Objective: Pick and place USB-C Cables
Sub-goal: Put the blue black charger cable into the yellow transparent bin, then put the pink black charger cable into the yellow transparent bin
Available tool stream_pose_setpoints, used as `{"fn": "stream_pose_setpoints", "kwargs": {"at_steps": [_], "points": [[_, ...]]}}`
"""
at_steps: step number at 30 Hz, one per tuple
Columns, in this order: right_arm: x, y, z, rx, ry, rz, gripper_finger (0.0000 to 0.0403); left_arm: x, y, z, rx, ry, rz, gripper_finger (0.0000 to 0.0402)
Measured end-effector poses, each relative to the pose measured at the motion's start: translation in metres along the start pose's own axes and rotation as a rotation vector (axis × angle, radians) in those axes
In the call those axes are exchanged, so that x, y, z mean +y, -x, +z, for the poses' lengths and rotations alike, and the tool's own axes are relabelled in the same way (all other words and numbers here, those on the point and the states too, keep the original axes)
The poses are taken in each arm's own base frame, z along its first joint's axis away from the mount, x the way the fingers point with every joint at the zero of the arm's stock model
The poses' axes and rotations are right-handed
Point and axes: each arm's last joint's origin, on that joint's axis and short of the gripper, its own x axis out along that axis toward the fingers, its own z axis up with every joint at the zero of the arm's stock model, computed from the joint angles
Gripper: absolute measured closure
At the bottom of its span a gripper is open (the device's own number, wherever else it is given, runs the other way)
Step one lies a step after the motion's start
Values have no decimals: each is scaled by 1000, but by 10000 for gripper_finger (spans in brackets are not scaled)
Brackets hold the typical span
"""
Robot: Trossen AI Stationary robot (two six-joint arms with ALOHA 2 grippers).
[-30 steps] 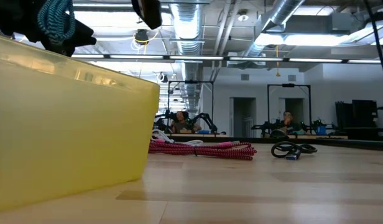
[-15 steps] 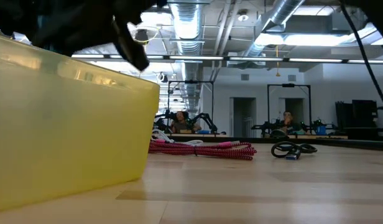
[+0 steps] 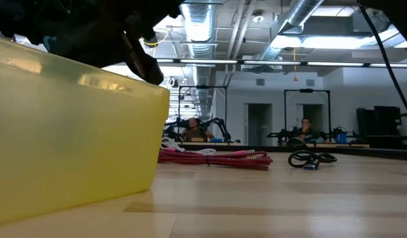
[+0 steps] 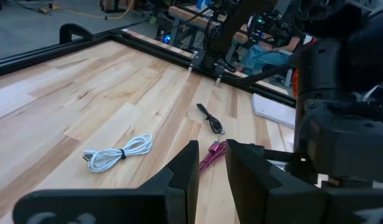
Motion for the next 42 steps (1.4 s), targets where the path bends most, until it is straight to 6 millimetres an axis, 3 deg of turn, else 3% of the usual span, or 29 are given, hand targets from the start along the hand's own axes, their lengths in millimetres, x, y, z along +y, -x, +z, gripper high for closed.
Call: {"fn": "stream_pose_setpoints", "kwargs": {"at_steps": [11,17,26,37,42], "points": [[-8,-35,-18,28,-22,15,378,1,0,-1,12,-6,6,336],[-9,-33,-18,38,-24,2,348,1,0,-1,13,-6,7,336],[-9,-33,-17,34,1,7,334,1,0,-1,12,-4,7,336],[-9,-33,-17,31,13,11,216,1,0,-1,12,3,6,336],[-10,-23,-9,23,9,10,192,1,0,-1,12,6,6,336]]}}
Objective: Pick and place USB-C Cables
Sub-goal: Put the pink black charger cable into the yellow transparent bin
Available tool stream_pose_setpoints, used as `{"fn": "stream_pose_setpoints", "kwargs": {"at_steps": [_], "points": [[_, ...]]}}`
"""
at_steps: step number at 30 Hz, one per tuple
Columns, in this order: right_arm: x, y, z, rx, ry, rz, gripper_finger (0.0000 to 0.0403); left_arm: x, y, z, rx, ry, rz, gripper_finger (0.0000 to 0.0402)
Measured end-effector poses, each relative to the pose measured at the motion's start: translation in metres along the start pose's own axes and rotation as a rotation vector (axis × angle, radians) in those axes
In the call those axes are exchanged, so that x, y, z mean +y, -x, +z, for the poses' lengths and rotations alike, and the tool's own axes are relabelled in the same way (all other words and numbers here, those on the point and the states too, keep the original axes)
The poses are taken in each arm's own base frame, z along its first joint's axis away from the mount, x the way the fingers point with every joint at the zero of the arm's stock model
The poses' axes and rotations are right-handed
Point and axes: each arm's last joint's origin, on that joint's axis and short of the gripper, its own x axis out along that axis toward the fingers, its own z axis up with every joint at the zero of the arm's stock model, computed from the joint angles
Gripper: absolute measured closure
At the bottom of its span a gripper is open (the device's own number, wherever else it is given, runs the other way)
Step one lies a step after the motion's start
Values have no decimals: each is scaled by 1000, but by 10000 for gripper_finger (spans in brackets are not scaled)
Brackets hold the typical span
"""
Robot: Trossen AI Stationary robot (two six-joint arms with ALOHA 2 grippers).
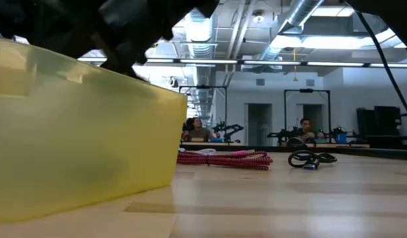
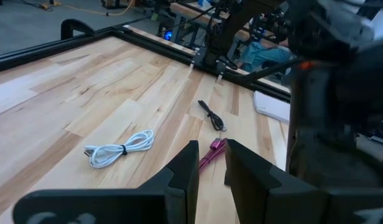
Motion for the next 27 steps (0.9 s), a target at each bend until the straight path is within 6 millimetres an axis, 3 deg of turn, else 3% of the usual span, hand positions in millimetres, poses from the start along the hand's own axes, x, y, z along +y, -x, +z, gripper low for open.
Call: {"fn": "stream_pose_setpoints", "kwargs": {"at_steps": [4,12,15,20,27], "points": [[8,33,20,-22,56,4,196,0,0,0,0,0,0,336],[18,132,36,47,163,-121,216,0,0,0,4,2,-2,336],[20,171,32,97,168,-237,221,0,0,-1,9,6,-1,336],[30,218,14,151,155,-421,221,1,0,-2,23,-4,6,331],[53,247,-16,183,167,-586,199,-4,-6,-2,8,-41,-7,259]]}}
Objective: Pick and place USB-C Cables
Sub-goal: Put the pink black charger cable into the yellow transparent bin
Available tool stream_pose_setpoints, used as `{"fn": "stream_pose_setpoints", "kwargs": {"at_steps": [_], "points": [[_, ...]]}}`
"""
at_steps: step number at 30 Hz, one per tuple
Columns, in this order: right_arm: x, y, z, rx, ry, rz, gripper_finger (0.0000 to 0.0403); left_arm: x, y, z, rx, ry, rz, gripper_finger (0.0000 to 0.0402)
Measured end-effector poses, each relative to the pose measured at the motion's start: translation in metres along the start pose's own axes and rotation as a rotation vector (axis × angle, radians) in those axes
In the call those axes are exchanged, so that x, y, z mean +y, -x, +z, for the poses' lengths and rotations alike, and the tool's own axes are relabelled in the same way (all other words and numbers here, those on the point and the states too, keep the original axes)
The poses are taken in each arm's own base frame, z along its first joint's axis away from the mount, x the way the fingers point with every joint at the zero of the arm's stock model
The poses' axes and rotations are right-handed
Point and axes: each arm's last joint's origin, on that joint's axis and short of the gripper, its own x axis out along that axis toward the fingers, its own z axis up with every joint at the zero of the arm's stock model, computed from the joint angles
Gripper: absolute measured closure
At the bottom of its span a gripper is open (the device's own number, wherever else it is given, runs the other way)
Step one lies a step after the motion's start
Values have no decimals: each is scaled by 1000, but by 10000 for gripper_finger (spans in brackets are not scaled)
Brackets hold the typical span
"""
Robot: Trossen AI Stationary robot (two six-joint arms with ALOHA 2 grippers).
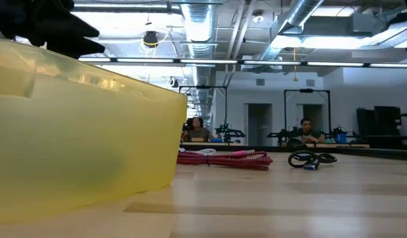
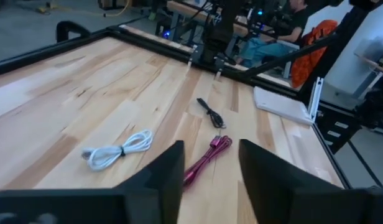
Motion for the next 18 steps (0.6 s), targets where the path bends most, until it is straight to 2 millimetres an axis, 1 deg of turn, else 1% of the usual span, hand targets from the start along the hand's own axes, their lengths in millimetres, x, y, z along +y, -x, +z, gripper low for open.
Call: {"fn": "stream_pose_setpoints", "kwargs": {"at_steps": [4,7,11,14,18], "points": [[16,10,-15,16,31,5,185,-6,-8,0,-15,-41,-19,213],[27,15,-24,24,33,13,179,-10,-17,-2,-12,-53,-42,195],[35,21,-34,42,8,10,177,-13,-32,0,35,-73,-58,193],[37,22,-38,55,-9,1,177,-17,-46,10,92,-123,-75,196],[38,23,-39,53,-13,2,179,-21,-67,29,150,-200,-96,200]]}}
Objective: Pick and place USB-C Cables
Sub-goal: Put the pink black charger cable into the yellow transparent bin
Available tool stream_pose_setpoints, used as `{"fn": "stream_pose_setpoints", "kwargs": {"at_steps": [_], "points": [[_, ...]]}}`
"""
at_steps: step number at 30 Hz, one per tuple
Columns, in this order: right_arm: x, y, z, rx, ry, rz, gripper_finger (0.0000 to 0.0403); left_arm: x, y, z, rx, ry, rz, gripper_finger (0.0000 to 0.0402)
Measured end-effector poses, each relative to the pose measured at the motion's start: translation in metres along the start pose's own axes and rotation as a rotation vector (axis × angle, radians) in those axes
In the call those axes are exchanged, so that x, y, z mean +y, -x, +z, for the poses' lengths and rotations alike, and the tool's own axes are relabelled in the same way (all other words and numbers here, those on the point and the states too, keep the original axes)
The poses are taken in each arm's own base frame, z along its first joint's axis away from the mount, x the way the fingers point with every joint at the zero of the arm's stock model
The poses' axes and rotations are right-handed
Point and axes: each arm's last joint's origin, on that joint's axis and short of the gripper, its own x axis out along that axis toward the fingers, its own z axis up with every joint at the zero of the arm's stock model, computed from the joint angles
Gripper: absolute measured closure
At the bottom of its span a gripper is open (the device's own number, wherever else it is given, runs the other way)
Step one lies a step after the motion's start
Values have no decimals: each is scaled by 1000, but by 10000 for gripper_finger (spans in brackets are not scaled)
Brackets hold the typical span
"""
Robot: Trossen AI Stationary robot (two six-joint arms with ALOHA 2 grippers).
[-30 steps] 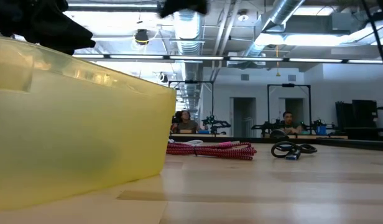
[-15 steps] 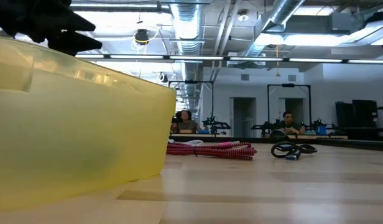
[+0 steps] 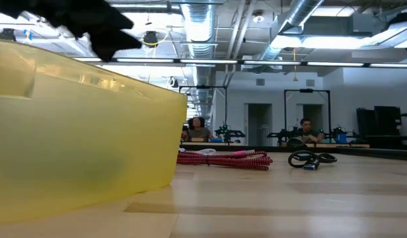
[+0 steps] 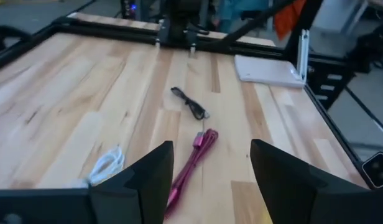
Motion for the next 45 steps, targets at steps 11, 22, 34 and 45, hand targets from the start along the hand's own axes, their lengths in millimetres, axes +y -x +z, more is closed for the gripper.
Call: {"fn": "stream_pose_setpoints", "kwargs": {"at_steps": [11,22,34,45], "points": [[-1,-1,1,-1,7,-3,179,22,-60,17,150,-98,-124,200],[-1,0,1,-2,14,-4,179,41,-121,-26,329,-136,-156,200],[0,0,0,-7,18,-7,179,54,-147,-70,440,-256,-139,200],[1,0,0,-23,17,-17,179,56,-152,-83,492,-245,-135,286]]}}
